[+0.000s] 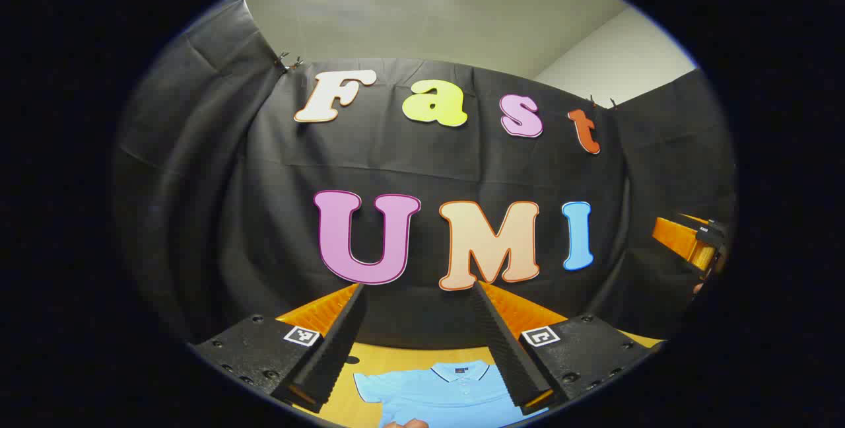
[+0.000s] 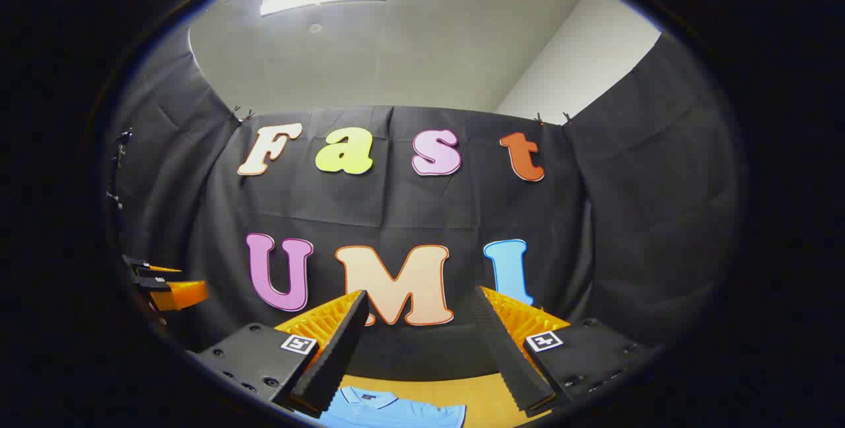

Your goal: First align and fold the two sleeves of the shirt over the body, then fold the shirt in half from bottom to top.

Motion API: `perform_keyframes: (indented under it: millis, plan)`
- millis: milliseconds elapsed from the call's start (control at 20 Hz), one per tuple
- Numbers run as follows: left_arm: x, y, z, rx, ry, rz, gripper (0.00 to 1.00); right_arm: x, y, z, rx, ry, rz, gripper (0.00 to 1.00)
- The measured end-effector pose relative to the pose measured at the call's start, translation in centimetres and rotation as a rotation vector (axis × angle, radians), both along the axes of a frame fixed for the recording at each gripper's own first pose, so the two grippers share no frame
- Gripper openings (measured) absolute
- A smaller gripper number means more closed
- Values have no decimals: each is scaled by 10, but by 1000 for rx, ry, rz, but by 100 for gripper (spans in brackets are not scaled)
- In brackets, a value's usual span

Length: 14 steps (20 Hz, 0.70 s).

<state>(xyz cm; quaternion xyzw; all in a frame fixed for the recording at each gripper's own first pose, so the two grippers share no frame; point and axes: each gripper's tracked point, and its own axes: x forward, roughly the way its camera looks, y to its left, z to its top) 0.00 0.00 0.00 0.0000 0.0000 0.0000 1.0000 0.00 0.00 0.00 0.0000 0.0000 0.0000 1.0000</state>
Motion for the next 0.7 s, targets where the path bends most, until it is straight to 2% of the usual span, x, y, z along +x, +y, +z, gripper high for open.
perform_keyframes:
  millis: [50,100,150,300,450,700]
  plan:
    - [3,5,-8,7,31,9,96,1,7,-9,0,16,9,98]
    - [4,10,-14,10,43,18,93,4,13,-16,-10,34,30,100]
    - [4,12,-14,3,39,31,93,5,11,-25,-29,55,39,96]
    - [6,13,-20,-30,40,70,94,14,-3,-44,-36,118,32,98]
    - [6,5,-27,-39,54,65,95,18,-16,-56,-14,152,18,100]
    - [8,0,-24,-45,39,62,95,20,-26,-56,-50,152,2,98]
